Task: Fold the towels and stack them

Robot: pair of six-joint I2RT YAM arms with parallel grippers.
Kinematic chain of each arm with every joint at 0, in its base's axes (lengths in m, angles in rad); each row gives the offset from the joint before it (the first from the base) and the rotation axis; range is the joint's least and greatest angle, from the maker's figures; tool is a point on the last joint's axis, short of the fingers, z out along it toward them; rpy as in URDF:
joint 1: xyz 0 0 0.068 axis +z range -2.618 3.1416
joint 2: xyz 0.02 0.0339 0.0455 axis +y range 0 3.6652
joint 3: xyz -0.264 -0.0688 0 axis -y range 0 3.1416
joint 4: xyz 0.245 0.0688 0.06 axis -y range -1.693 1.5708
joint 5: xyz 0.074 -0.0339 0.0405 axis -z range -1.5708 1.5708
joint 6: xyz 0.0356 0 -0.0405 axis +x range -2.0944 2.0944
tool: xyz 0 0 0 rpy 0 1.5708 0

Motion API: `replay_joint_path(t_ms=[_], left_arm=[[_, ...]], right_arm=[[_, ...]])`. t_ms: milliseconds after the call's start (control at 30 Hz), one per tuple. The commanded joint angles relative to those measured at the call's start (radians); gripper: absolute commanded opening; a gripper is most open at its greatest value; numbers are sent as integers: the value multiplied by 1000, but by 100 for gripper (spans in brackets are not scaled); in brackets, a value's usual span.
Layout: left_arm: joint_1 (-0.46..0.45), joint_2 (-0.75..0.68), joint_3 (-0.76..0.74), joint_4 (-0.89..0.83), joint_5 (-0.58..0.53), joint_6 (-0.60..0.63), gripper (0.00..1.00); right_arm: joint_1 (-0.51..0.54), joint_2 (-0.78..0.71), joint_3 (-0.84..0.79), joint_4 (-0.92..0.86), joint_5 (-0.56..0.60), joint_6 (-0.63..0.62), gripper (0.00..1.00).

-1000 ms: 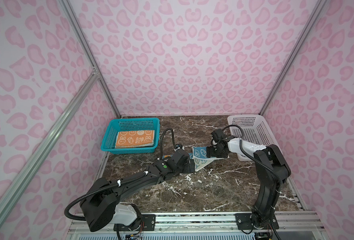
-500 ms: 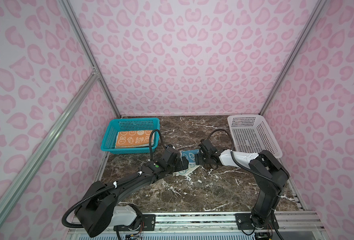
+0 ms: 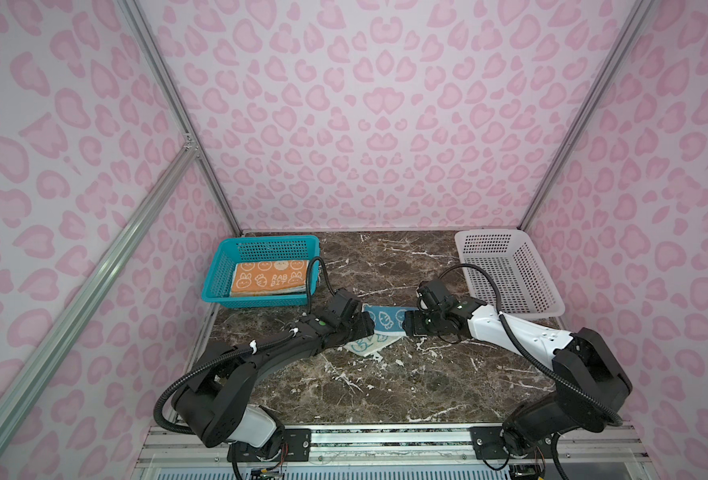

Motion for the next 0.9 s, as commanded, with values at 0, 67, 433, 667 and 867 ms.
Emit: replay_joint_path(t_ms=[0, 67, 433, 667, 867], left_arm=[[16, 36, 30, 35, -5, 8, 70], [24, 70, 52, 37, 7, 19, 63], [28, 129, 69, 48, 29, 15, 28], [28, 109, 45, 41, 24, 14, 13], [28, 114, 47, 29, 21, 16, 3]], right_arm=[[-22, -27, -48, -16, -15, -16, 86], [-40, -43, -77, -3, -30, -20, 86], [-147, -87, -229, 63, -79, -55, 85], [-209, -63, -258, 113, -125, -82, 82], [-205, -14, -248, 155, -165, -69, 75]])
